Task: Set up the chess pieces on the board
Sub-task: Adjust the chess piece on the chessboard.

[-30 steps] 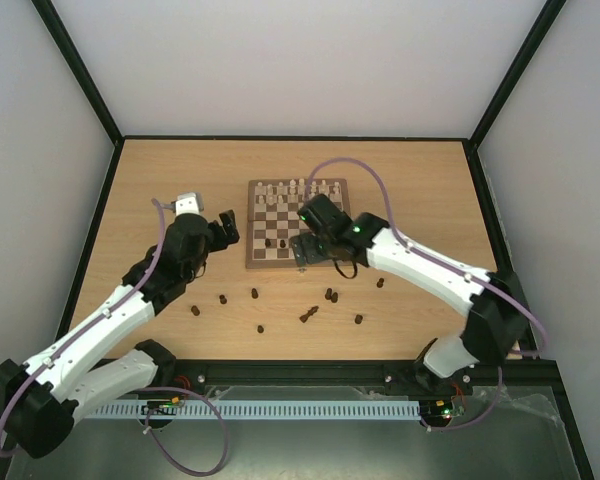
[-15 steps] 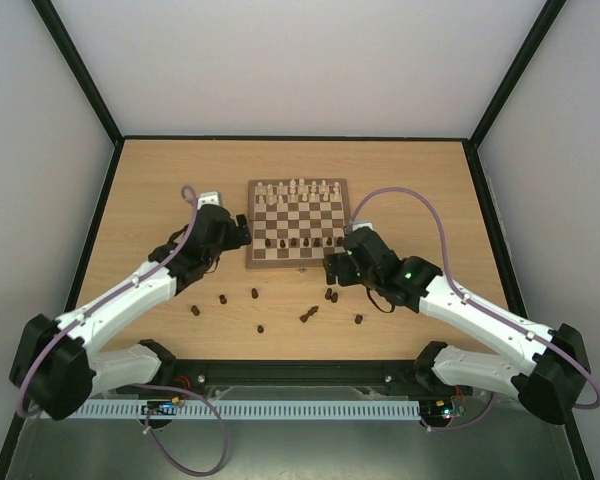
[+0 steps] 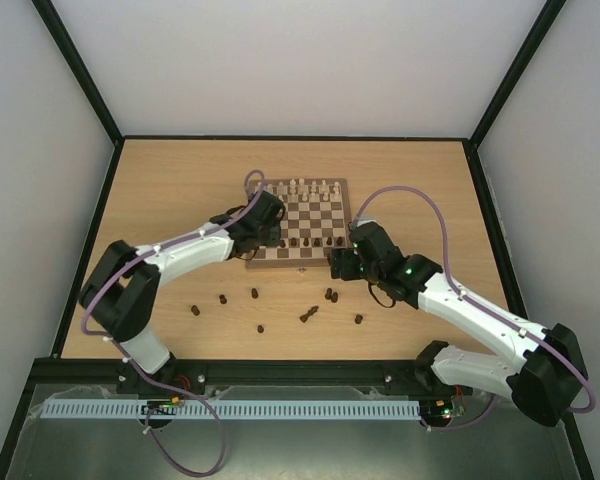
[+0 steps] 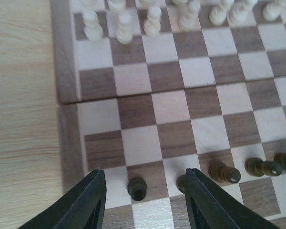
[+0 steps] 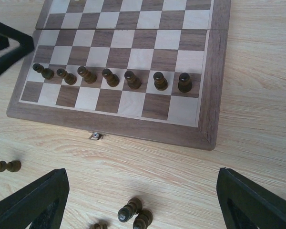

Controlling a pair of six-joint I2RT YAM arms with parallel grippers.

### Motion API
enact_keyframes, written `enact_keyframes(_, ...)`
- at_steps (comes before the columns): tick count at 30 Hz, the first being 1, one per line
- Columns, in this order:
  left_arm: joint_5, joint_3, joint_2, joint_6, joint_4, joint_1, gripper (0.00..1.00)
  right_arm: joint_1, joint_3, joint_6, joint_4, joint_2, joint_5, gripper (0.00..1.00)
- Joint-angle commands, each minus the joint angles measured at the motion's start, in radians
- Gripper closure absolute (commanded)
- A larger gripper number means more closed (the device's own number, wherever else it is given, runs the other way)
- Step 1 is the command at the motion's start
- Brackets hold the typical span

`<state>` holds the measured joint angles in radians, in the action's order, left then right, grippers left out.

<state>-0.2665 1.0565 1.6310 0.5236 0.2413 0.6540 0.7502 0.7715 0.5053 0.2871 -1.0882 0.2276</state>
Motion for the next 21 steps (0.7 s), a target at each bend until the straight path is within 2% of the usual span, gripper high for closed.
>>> enact_keyframes(1, 0.018, 0.076, 0.073, -0.027, 0.111, 0.013, 0.53, -0.023, -0.027, -0.014, -0.024, 0.002, -0.057, 0.15)
enact_keyframes(9, 0.015, 0.136, 0.147, -0.037, 0.171, 0.012, 0.56, -0.03, -0.037, -0.019, -0.032, 0.004, -0.101, 0.15)
enact_keyframes(15, 0.016, 0.154, 0.173, -0.039, 0.192, 0.012, 0.66, -0.03, -0.037, -0.022, -0.036, -0.002, -0.112, 0.16)
enact_keyframes(21, 0.01, 0.147, 0.173, -0.037, 0.205, 0.012, 0.69, -0.031, -0.037, -0.022, -0.038, -0.009, -0.119, 0.17)
